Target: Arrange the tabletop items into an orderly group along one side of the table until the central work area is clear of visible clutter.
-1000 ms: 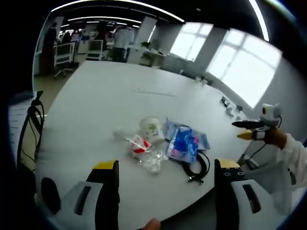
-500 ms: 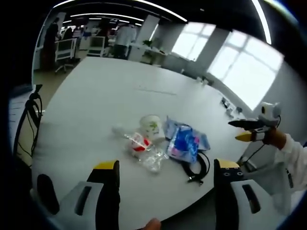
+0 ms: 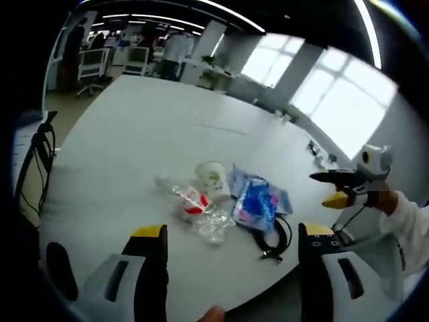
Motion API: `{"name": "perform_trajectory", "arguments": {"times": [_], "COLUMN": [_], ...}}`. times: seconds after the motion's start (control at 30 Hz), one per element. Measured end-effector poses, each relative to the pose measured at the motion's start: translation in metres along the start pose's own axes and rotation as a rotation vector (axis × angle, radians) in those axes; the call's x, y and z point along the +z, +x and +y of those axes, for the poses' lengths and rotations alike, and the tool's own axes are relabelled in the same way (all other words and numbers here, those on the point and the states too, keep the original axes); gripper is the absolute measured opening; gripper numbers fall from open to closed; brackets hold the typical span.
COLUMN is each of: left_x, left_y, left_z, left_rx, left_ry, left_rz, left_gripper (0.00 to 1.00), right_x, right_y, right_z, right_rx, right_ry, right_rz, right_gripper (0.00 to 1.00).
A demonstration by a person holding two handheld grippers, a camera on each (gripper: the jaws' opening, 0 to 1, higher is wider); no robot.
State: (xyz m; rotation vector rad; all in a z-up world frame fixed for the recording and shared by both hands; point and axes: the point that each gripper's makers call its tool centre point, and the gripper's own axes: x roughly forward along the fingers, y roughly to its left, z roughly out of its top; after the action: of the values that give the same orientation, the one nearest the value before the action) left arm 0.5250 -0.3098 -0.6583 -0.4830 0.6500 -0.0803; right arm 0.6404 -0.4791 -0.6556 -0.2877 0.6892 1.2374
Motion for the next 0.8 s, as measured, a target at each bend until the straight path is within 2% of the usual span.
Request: {"name": "perform_trajectory", "arguments": {"times": [0.53, 0.8], "left_x": [0.008, 0.01], "left_y": [0.005, 0.007], "left_z": [0.003, 0.006], "left_rx": [0.008, 0.014], "left_ry": [-0.012, -0.024], "left_rz": [-0.011, -0.021], "left_gripper": [0.76, 0.76], "right_x": [0.002, 0.006], "right_y": [0.036, 0.05], "right_z": [0.039, 0.05], "right_rx": [0.104, 0.141], "right_ry": [-0.046, -0.059], "right_rz": [0.021, 0.025], "right_gripper": [0.63, 0.63]}}
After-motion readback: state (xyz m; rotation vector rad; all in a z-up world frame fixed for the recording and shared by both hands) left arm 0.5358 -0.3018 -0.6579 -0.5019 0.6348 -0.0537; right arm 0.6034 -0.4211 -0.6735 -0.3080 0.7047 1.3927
